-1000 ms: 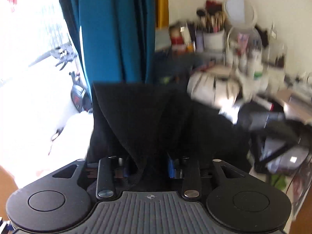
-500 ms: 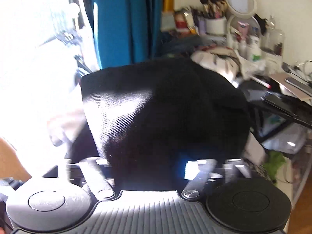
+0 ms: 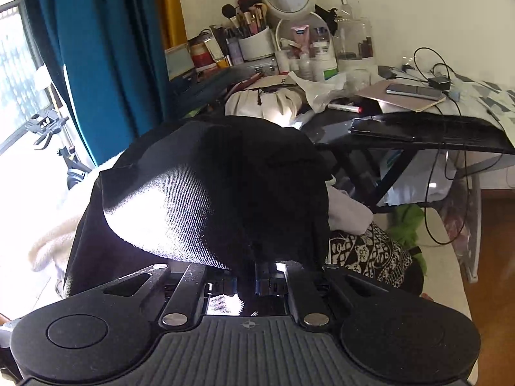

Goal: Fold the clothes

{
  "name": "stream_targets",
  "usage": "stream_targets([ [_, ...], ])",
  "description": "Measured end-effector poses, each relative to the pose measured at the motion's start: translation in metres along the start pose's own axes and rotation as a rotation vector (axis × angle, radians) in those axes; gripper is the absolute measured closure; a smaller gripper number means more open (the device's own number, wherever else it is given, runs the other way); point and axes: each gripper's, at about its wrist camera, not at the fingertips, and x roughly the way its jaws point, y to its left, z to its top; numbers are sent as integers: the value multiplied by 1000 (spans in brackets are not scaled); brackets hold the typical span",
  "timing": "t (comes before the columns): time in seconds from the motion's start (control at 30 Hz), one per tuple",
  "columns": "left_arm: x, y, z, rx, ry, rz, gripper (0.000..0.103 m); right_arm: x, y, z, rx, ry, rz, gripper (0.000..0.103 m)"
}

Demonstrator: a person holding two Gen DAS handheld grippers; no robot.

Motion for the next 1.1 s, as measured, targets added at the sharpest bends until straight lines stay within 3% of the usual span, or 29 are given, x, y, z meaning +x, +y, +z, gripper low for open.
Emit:
stream_targets([
  [0.27, 21, -25, -4, 211, 52, 22, 2, 20, -1, 3, -14, 36, 18, 92],
  [0.3, 20, -26, -3, 221, 58, -13, 18, 21, -1, 3, -12, 38, 20, 92],
  [0.33, 18, -27, -2, 229, 64, -46, 43, 21, 1, 4, -12, 40, 22, 92],
  [0.4, 4, -30, -2, 236, 64, -52, 62, 19, 1, 5, -17, 39, 31, 92],
  [0.43, -3, -32, -2, 239, 63, -55, 78, 17, 2, 6, -20, 38, 37, 92],
  [0.5, -21, -31, -7, 235, 36, -42, 84, 12, 2, 10, -27, 29, 49, 92],
  [0.53, -30, -29, -10, 211, 25, -46, 94, 9, 2, 12, -30, 22, 56, 92],
  [0.67, -64, -17, -14, 94, -23, -89, 97, -3, 2, 21, -43, -6, 82, 93],
  [0.83, -81, -17, 1, 57, -88, -109, 98, 0, 0, 26, -71, 9, 79, 92],
  [0.9, -85, -21, 10, 45, -112, -115, 99, 5, -2, 23, -61, 29, 81, 84],
  [0.97, -92, -28, 17, 40, -130, -134, 99, 12, -6, 17, -40, 50, 83, 68],
  [1.1, -106, -43, 24, 76, -170, -146, 99, 28, -11, -8, 0, 117, 83, 65],
])
